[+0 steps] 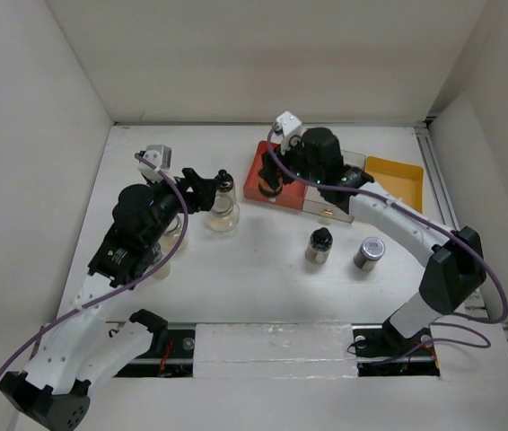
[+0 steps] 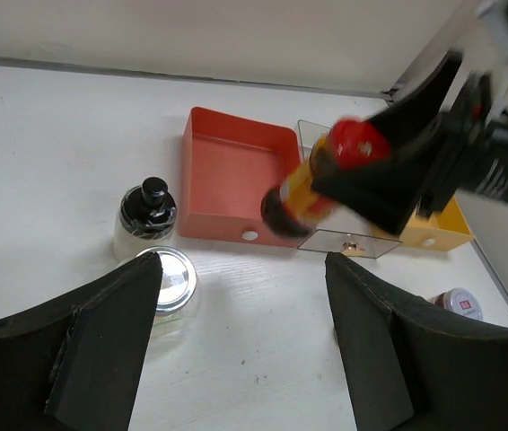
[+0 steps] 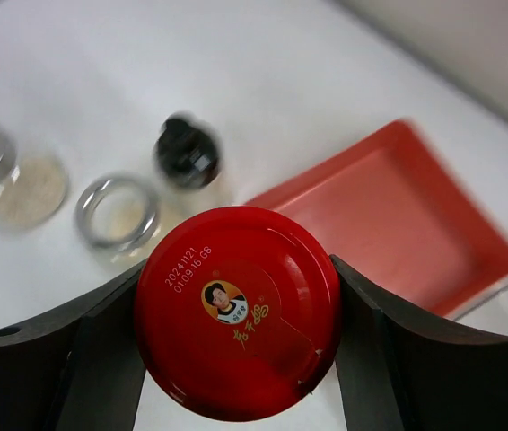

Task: Organize the condiment bottles

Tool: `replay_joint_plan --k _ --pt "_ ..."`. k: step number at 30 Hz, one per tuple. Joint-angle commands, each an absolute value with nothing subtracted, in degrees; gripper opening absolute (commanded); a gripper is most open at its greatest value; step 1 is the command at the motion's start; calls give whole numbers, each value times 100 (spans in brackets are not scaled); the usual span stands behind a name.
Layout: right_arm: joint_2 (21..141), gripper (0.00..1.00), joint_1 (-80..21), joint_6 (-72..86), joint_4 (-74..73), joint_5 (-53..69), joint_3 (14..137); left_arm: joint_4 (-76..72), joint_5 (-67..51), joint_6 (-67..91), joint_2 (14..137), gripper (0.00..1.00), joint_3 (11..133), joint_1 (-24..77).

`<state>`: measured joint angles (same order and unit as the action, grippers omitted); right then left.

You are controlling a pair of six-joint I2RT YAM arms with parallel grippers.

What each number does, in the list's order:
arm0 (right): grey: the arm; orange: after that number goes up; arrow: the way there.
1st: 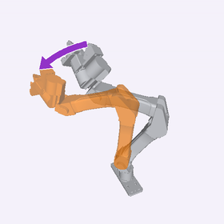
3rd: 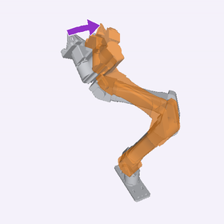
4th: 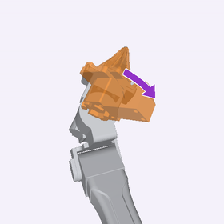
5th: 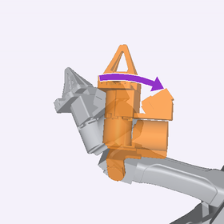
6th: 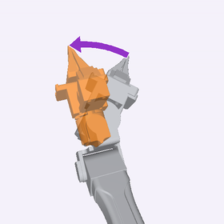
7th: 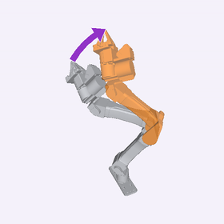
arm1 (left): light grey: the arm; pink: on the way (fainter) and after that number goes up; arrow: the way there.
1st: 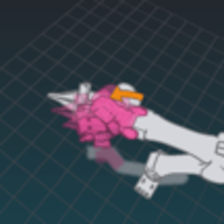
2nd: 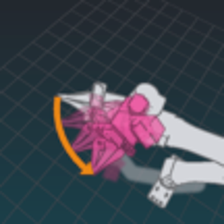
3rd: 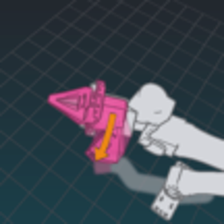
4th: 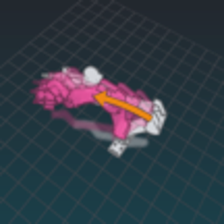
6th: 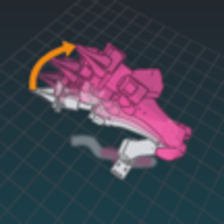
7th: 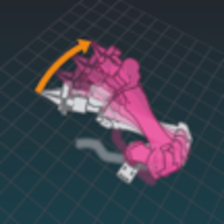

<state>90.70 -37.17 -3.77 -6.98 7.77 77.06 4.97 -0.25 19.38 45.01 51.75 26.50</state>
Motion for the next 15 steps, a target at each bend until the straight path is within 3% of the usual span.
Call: replay_joint_plan --k 1,15 --pt "9201 49 -3315 -404 333 975 8489 254 -149 1898 4386 70 5133 2619" --pt "11468 48 -2725 -404 316 1292 10625 193 -193 1898 4184 70 5080 2619"
